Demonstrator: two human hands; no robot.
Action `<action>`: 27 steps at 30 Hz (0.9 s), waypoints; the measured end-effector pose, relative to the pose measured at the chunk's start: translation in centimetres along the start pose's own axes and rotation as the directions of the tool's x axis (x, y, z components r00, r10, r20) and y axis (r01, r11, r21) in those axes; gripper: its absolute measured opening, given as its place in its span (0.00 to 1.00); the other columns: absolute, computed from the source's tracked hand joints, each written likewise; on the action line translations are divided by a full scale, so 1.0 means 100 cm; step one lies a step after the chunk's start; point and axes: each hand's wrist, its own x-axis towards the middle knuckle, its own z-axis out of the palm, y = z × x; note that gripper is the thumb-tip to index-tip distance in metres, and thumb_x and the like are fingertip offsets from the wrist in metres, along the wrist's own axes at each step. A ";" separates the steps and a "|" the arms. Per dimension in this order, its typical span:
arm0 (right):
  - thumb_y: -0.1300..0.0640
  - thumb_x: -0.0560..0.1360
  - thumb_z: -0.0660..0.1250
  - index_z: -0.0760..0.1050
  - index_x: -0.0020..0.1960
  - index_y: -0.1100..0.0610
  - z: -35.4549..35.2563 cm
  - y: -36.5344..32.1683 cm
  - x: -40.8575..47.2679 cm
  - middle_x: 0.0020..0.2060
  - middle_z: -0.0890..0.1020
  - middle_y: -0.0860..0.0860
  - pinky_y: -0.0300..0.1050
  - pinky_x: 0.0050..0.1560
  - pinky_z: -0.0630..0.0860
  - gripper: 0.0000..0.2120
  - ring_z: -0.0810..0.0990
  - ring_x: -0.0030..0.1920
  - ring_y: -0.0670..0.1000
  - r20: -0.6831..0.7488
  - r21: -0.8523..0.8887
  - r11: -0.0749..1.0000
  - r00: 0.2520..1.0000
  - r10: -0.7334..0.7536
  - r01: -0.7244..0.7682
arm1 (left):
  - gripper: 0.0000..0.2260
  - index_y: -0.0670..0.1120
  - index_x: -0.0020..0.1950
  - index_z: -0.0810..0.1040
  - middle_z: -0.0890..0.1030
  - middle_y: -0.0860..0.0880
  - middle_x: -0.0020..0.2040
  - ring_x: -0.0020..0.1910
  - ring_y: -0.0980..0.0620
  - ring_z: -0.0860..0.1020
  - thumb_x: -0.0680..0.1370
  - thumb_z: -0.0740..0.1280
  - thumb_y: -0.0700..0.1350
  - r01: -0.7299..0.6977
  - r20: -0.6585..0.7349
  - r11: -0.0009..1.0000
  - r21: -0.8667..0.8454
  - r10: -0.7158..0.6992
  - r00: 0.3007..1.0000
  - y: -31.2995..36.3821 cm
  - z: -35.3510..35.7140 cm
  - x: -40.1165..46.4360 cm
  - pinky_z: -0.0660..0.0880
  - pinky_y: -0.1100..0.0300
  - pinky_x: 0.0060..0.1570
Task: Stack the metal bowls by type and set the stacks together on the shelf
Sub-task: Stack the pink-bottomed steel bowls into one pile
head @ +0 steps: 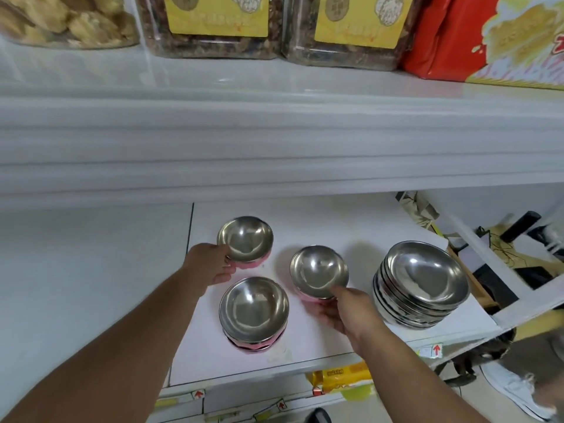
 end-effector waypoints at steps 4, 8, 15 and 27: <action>0.58 0.78 0.65 0.81 0.53 0.64 0.001 -0.012 -0.008 0.46 0.88 0.65 0.50 0.46 0.86 0.11 0.87 0.40 0.55 -0.026 -0.011 0.997 0.997 -0.072 0.072 | 0.07 0.40 0.50 0.80 0.85 0.40 0.44 0.39 0.46 0.85 0.75 0.67 0.41 -0.096 -0.028 0.995 -0.030 0.095 0.995 0.009 -0.027 -0.020 0.84 0.53 0.40; 0.58 0.79 0.63 0.79 0.54 0.64 0.002 -0.025 -0.021 0.40 0.86 0.61 0.50 0.43 0.85 0.11 0.86 0.38 0.55 -0.017 0.025 0.992 0.993 -0.121 0.121 | 0.09 0.40 0.52 0.80 0.83 0.42 0.41 0.37 0.46 0.83 0.76 0.65 0.41 -0.128 -0.009 0.990 -0.059 0.128 0.992 0.005 -0.045 -0.052 0.82 0.53 0.39; 0.58 0.81 0.61 0.77 0.55 0.64 0.000 -0.045 -0.052 0.37 0.85 0.59 0.49 0.40 0.85 0.11 0.85 0.37 0.55 -0.030 0.102 0.972 0.977 -0.211 0.213 | 0.07 0.42 0.53 0.78 0.82 0.41 0.47 0.37 0.44 0.85 0.79 0.64 0.43 -0.132 0.047 0.991 0.019 0.131 0.990 -0.010 -0.044 -0.105 0.83 0.53 0.38; 0.57 0.80 0.61 0.78 0.51 0.65 0.014 -0.053 -0.094 0.37 0.86 0.60 0.49 0.41 0.85 0.12 0.85 0.37 0.55 0.030 0.083 0.950 0.952 -0.304 0.300 | 0.10 0.46 0.59 0.74 0.84 0.35 0.45 0.36 0.39 0.85 0.78 0.63 0.42 -0.155 0.033 0.982 0.111 0.152 0.988 -0.036 -0.016 -0.130 0.83 0.43 0.44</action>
